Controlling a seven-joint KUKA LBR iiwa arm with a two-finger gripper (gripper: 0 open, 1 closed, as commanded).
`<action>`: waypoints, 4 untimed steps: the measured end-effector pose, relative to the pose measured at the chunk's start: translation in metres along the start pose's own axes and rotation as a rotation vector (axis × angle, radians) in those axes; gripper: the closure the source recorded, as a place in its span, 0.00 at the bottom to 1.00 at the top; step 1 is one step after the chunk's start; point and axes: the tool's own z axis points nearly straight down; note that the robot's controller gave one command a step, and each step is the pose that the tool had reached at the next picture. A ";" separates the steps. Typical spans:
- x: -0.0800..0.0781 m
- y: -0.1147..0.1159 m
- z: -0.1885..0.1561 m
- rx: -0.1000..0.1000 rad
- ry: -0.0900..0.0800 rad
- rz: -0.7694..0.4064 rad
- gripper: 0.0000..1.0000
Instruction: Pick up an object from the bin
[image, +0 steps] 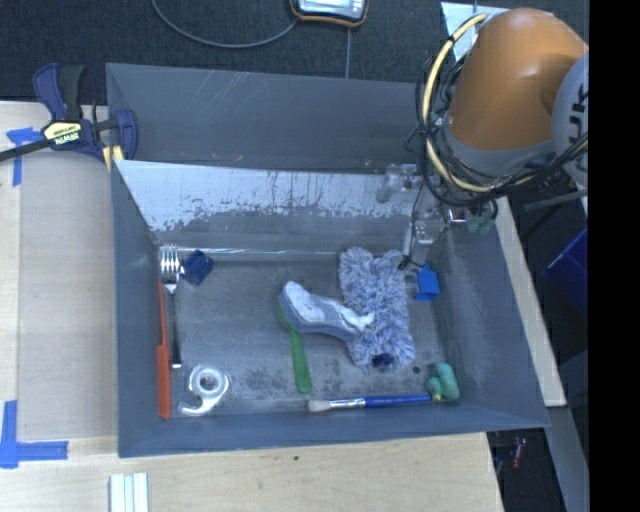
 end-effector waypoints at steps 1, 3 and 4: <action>0.000 0.000 0.000 0.000 0.000 0.000 0.00; 0.023 0.012 0.077 0.001 -0.001 -0.224 0.00; 0.038 0.010 0.061 0.003 -0.006 -0.472 0.00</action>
Offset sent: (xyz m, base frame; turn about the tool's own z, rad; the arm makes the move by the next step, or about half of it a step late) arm -0.0003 -0.0006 -0.0805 -0.2432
